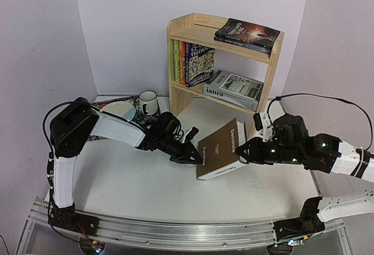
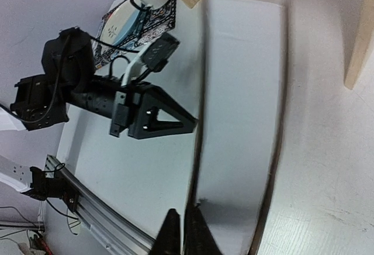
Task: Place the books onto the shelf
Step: Adjust the book at the center of the board.
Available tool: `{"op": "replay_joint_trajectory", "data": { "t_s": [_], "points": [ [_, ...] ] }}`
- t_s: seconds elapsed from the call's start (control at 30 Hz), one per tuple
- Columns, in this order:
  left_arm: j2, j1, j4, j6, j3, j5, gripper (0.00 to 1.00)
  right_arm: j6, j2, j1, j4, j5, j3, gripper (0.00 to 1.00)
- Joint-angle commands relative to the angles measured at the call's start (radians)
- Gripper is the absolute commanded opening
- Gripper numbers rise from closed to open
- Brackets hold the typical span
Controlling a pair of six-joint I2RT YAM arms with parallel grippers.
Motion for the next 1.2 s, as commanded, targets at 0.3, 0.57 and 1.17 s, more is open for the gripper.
{"op": "replay_joint_trajectory", "data": {
  "t_s": [0.3, 0.57, 1.17],
  "points": [
    [0.060, -0.048, 0.044, -0.014, 0.110, -0.008, 0.20, -0.087, 0.122, 0.004, 0.000, -0.111, 0.161, 0.23],
    [0.010, -0.048, 0.044, -0.001, 0.068, -0.036, 0.20, -0.117, 0.227, 0.004, 0.061, -0.111, 0.200, 0.29],
    [-0.058, -0.046, 0.044, 0.003, 0.006, -0.110, 0.20, -0.317, 0.388, 0.005, 0.051, -0.122, 0.462, 0.60]
  ]
}}
